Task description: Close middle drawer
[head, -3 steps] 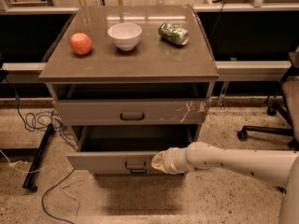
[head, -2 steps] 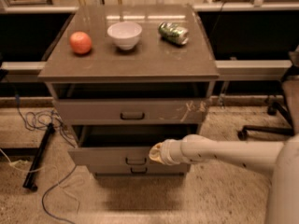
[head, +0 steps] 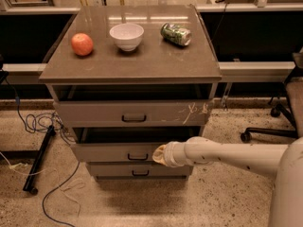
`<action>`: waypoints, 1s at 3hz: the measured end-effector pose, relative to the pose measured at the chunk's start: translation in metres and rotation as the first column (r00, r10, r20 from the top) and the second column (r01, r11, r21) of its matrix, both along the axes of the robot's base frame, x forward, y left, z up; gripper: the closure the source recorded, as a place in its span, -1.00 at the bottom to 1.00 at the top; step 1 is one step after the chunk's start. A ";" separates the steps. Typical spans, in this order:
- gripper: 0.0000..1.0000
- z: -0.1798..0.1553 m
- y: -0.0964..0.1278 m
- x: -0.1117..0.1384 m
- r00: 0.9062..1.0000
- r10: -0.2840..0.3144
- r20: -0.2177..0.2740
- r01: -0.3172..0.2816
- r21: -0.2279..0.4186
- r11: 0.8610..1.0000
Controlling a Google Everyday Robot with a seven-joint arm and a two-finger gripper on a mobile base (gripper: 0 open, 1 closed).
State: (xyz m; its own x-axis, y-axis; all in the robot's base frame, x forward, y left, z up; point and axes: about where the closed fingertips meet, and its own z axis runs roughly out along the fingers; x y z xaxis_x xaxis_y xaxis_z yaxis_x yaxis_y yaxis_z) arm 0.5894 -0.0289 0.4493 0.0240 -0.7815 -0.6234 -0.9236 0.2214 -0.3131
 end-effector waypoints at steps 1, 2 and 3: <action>-0.31 -0.005 0.005 0.004 1.000 0.005 -0.018 -0.004 0.016 1.000; -0.78 -0.023 0.029 0.025 0.998 0.051 -0.036 -0.049 0.036 0.998; -1.00 -0.023 0.033 0.028 0.998 0.052 -0.028 -0.050 0.040 0.998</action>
Offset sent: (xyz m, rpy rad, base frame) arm 0.1077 0.0617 -0.0259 0.0873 -0.0033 0.0692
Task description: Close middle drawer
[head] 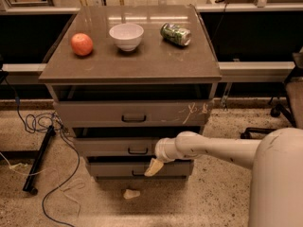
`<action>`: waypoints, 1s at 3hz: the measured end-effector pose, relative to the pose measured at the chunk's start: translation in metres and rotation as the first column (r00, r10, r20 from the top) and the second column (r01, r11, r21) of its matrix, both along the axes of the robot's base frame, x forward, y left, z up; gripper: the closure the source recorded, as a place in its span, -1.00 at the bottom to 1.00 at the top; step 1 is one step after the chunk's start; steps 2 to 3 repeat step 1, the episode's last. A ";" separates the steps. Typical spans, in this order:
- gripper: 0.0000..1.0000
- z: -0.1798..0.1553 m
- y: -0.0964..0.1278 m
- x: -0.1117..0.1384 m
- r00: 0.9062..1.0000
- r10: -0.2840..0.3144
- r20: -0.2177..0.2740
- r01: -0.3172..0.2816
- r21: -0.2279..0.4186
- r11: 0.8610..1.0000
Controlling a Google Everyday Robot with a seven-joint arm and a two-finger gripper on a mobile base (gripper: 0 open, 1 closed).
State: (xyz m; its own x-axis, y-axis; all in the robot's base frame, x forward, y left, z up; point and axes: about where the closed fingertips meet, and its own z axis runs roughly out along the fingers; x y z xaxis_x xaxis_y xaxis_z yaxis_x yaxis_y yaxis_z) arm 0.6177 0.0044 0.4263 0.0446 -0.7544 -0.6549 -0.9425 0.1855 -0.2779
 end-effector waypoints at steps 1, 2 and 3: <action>-1.00 0.000 0.000 0.000 1.000 0.000 0.000 0.000 0.000 1.000; -1.00 0.000 0.000 0.000 1.000 0.000 0.000 0.000 0.000 1.000; -1.00 0.000 0.000 0.000 1.000 0.000 0.000 0.000 0.000 1.000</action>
Offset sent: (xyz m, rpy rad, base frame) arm 0.0000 0.0000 0.0000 0.0000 0.0000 0.0000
